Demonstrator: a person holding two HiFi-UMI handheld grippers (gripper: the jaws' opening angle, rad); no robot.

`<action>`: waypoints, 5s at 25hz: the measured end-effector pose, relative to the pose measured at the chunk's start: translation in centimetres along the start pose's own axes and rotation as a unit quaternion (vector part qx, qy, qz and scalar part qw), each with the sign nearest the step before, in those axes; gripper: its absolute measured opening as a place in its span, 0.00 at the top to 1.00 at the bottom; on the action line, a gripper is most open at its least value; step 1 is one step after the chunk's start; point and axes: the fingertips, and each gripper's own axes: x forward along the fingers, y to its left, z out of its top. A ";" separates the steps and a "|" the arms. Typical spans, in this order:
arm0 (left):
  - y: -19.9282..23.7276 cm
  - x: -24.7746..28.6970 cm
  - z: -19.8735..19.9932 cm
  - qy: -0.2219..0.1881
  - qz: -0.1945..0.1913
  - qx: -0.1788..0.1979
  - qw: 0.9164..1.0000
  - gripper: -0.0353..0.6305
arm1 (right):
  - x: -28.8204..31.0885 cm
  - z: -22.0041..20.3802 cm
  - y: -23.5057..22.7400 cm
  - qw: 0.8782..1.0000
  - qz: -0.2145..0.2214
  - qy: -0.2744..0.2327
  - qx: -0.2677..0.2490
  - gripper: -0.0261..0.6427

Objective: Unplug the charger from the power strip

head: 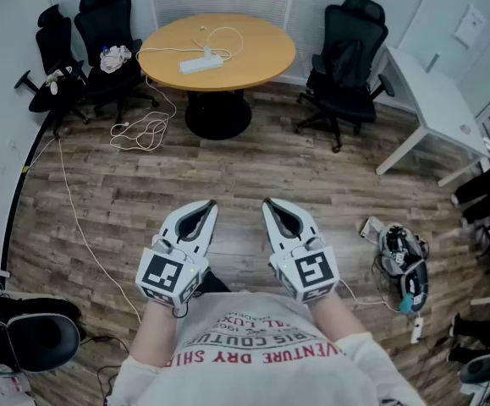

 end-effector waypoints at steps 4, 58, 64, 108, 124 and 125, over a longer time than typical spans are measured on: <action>-0.1 0.1 0.1 0.001 -0.002 0.003 1.000 0.90 | 0.0 0.0 -0.1 1.000 0.000 0.002 0.002 0.92; 43.2 22.6 -2.9 0.052 0.071 -0.060 0.994 0.90 | 47.1 -0.9 -14.6 0.992 -0.017 0.093 0.085 0.92; 48.3 29.2 -2.7 0.052 0.125 -0.061 0.989 0.90 | 55.9 -0.4 -20.7 0.993 0.033 0.092 0.065 0.92; 65.5 57.3 -28.0 0.337 0.039 -0.109 0.934 0.90 | 81.5 -14.6 -34.9 0.949 0.060 0.293 0.097 0.92; 65.2 57.9 -29.9 0.384 0.000 -0.143 0.912 0.90 | 85.8 -18.0 -33.0 0.927 0.054 0.356 0.104 0.71; 65.2 57.9 -29.9 0.384 0.000 -0.145 0.912 0.90 | 86.1 -18.4 -33.0 0.924 0.052 0.363 0.103 0.70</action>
